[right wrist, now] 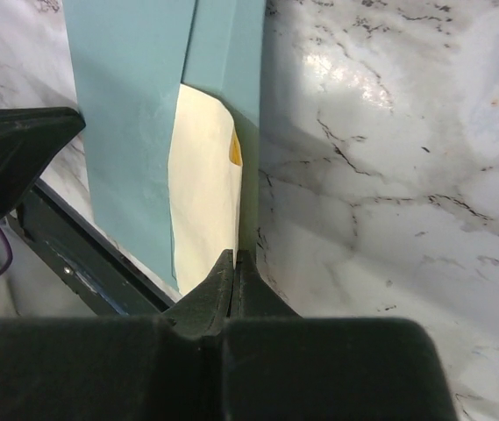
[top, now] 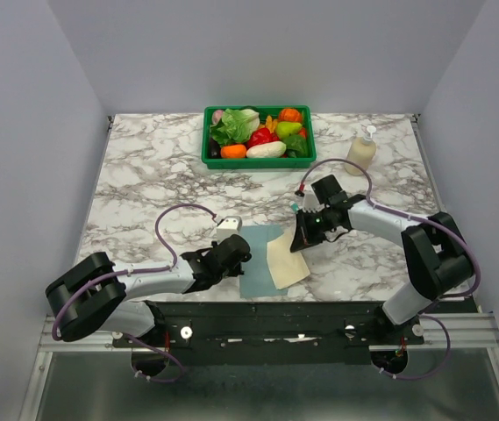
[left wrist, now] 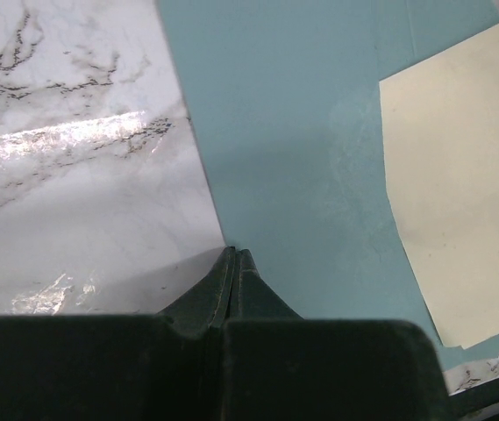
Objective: Place the letter into the envelope and seal it
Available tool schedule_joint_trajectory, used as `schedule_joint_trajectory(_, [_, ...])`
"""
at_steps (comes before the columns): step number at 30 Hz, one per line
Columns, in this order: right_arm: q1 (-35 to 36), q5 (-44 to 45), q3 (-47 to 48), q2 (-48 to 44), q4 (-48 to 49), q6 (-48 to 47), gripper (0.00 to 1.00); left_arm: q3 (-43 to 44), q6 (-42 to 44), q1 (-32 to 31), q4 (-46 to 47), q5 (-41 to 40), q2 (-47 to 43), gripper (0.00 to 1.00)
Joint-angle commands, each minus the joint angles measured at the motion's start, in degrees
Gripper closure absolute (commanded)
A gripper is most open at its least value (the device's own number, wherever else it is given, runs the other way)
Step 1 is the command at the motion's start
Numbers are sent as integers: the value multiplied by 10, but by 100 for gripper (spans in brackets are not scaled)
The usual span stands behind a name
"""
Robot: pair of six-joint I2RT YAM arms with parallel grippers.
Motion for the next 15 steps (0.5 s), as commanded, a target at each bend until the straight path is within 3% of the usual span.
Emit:
schedule_joint_trajectory(1, [9, -10, 20, 13, -10, -15, 99, -5, 13, -1, -37, -2, 19, 100])
schedule_joint_trajectory(15, [11, -23, 0, 8, 65, 13, 99, -7, 20, -1, -39, -3, 19, 100])
